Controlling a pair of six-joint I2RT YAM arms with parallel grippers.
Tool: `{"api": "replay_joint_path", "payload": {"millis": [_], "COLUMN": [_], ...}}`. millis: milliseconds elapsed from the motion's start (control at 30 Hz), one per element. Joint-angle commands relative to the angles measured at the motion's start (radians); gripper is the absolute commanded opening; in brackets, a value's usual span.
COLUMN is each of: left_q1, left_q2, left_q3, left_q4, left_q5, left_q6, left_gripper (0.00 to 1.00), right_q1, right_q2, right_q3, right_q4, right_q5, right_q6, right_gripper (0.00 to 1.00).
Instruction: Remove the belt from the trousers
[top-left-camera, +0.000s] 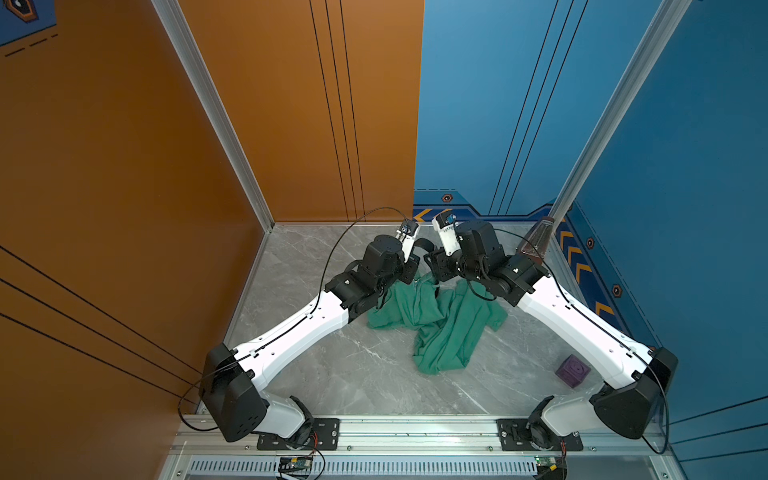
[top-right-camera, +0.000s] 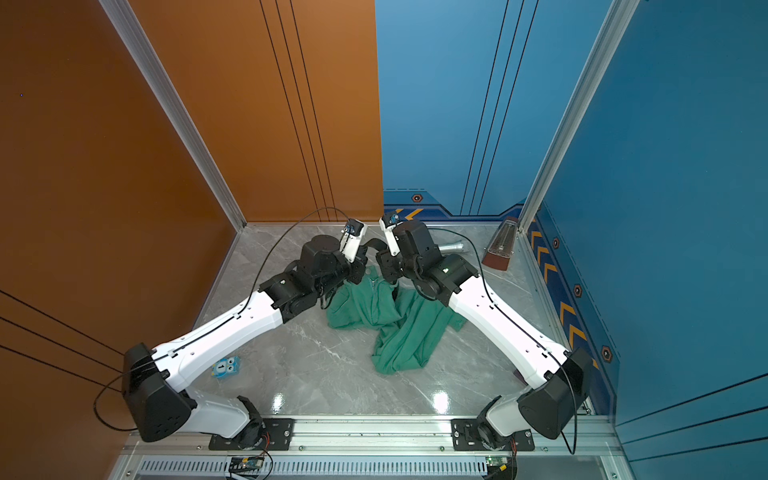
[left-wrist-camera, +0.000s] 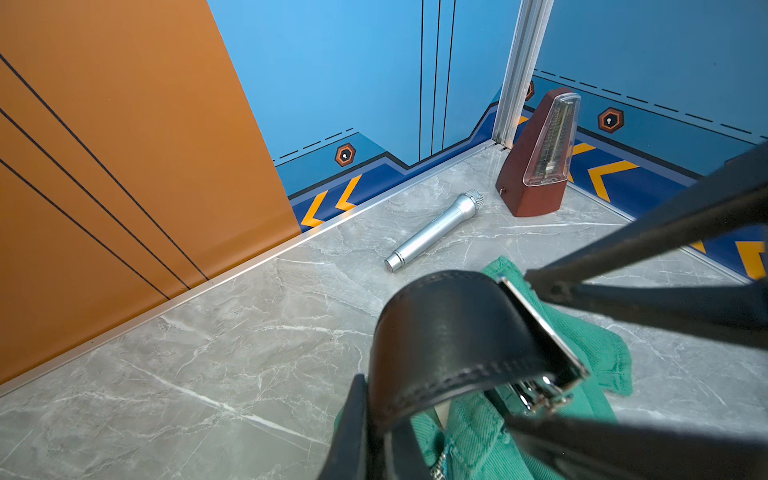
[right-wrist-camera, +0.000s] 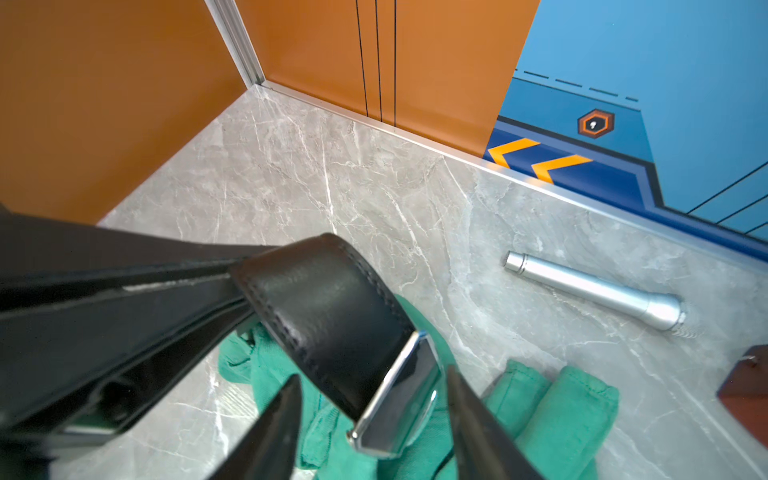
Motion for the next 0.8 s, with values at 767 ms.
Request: {"api": "replay_joint_path", "payload": {"millis": [767], "left_q1": [-0.003], "left_q2": [-0.038], "left_q3": [0.026], "left_q4": [-0.002], "left_q5": [0.012], "left_q6": [-0.02], "left_gripper": [0.0], "right_q1": [-0.008], "right_q2": [0.041], "right_q3": [0.001], "right_q4": [-0.008], "right_q5": [0.061], "right_q6": [0.003], "right_gripper": [0.2]}}
